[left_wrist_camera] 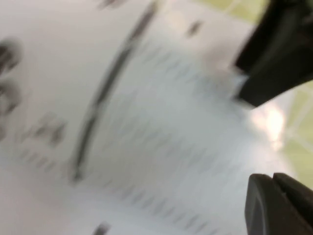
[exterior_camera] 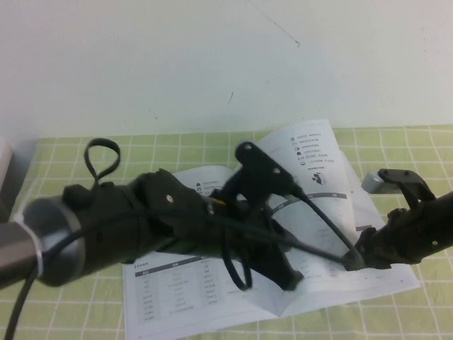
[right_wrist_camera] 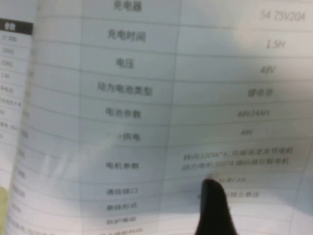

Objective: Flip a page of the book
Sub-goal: Open the closed book

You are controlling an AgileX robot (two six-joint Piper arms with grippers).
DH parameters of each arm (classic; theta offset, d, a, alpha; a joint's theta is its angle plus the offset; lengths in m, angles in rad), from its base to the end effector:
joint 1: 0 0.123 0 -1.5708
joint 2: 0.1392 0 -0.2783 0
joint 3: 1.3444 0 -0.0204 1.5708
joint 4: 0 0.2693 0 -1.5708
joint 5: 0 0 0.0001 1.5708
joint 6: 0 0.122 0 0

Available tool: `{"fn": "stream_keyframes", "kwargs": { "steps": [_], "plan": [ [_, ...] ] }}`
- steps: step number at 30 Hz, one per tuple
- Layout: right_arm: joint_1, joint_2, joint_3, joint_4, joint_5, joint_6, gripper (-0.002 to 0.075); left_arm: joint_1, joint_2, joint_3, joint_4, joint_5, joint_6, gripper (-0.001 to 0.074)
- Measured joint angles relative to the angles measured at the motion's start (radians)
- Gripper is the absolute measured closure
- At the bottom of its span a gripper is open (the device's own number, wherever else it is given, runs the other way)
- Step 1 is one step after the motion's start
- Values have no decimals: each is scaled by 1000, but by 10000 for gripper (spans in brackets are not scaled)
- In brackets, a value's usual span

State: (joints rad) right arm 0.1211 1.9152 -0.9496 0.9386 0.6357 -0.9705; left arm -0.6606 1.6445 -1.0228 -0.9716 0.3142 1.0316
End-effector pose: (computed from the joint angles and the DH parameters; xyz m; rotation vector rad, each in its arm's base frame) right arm 0.3371 0.1000 0.0723 -0.4581 2.7389 0.7045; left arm 0.2887 -0.2639 0.1980 0.9735 2.1163 -0.5907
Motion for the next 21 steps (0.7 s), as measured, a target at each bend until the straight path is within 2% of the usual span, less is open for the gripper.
{"fn": "stream_keyframes", "kwargs": {
  "steps": [7, 10, 14, 21],
  "plan": [
    [0, 4, -5, 4, 6, -4, 300, -268, 31, 0, 35, -135, 122, 738],
    [0, 6, -5, 6, 8, -6, 301, -339, 94, 0, 84, -228, 136, 738],
    [0, 6, -5, 6, 9, -6, 301, -380, 174, 0, 107, -332, 189, 738],
    [0, 6, -5, 6, 9, -7, 302, -383, 241, 0, 109, -452, 225, 738]
  ]
}}
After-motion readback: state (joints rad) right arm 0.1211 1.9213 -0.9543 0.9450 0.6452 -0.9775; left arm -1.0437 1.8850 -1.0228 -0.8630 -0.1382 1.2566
